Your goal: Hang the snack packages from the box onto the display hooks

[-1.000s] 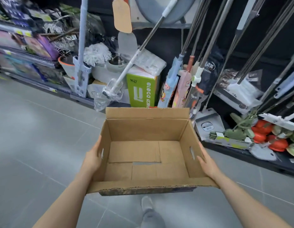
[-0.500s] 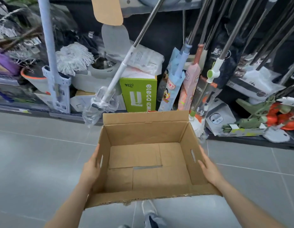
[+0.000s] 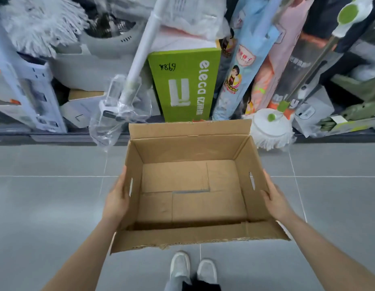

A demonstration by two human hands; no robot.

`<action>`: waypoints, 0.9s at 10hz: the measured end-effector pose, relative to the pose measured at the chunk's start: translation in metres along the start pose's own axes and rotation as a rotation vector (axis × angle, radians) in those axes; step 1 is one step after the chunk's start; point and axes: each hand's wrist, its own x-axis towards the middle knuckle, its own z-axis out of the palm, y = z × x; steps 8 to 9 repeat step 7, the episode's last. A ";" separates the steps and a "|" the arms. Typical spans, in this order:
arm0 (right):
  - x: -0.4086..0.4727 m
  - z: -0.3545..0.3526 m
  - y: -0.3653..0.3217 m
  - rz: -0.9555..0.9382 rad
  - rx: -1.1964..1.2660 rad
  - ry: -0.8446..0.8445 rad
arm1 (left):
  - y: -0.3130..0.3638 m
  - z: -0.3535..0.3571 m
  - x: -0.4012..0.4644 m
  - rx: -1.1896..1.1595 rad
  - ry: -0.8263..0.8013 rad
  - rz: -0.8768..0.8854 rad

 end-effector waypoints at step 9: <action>0.141 0.204 0.168 0.141 0.094 0.099 | -0.193 0.254 0.128 0.148 -0.115 -0.018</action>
